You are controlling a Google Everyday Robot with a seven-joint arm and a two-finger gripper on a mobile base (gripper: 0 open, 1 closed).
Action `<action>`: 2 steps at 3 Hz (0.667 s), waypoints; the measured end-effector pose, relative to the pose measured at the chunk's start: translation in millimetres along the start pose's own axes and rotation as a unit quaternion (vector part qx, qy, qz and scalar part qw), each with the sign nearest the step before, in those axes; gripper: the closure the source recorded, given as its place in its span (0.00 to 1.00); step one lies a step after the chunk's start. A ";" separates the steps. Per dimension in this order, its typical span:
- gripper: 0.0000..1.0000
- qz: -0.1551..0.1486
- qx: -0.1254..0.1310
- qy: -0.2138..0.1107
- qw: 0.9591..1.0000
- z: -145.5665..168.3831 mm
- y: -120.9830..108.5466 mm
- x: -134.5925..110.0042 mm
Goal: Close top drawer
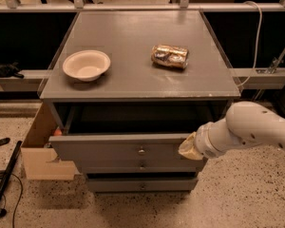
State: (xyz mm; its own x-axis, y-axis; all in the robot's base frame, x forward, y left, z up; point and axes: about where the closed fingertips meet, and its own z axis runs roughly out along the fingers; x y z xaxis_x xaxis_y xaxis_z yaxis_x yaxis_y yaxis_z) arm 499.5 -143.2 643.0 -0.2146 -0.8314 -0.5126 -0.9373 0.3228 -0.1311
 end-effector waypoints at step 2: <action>0.20 -0.002 -0.005 -0.008 1.000 -2.7 1.0 -6.8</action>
Offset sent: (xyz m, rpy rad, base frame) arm 0.0000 0.0084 0.0129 0.0373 0.0022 0.0170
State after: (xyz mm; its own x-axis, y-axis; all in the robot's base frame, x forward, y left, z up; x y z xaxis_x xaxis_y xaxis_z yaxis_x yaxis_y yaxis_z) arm 499.3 -138.4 648.7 -0.2073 -0.8248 -0.5260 -0.9406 0.3159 -0.1246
